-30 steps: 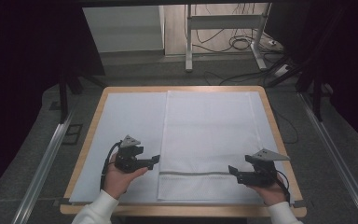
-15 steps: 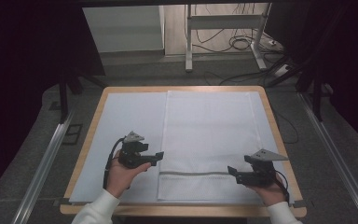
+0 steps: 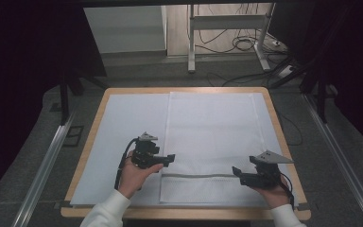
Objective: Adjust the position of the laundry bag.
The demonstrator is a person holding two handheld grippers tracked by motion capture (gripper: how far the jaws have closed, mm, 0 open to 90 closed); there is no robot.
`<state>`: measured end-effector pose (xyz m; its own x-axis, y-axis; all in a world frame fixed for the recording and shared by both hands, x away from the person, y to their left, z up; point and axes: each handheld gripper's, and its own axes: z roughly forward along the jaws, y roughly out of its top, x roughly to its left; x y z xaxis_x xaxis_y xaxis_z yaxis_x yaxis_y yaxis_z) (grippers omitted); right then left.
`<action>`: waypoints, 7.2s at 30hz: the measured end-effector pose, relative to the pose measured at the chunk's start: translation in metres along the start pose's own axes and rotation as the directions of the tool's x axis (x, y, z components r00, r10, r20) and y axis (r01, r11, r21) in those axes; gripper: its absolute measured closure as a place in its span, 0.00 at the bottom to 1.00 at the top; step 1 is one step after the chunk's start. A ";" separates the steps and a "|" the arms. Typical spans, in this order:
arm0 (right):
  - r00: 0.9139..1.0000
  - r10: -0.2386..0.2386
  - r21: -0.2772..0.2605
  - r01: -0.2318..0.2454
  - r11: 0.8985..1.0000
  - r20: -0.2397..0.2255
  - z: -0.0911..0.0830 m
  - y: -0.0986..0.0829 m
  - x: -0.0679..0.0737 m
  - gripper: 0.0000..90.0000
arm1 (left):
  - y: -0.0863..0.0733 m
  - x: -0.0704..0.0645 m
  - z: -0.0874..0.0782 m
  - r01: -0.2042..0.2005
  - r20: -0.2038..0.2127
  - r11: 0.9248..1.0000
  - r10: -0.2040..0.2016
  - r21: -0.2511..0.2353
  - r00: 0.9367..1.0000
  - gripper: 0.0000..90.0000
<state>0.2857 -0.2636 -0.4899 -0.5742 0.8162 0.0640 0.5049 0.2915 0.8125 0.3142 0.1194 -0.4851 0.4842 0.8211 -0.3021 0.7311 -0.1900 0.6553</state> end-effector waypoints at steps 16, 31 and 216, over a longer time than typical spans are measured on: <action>1.000 0.019 -0.007 -0.019 1.000 0.021 -0.001 0.000 -0.001 0.19 | -0.018 0.009 0.016 0.075 0.044 0.993 -0.079 0.088 0.996 0.32; 0.999 0.015 -0.003 -0.015 1.000 0.028 -0.002 0.001 -0.001 0.19 | -0.024 0.015 0.030 0.094 0.020 0.991 -0.097 0.100 0.995 0.38; 0.995 0.096 0.300 -0.098 0.949 0.021 0.040 0.024 -0.062 0.96 | -0.039 0.061 -0.017 0.115 0.040 0.993 -0.115 -0.009 0.993 1.00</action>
<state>0.3590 -0.2874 -0.4974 -0.5094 0.8506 0.1301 0.7290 0.3463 0.5905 0.3069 0.1860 -0.5168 0.4158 0.8152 -0.4031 0.7777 -0.0891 0.6223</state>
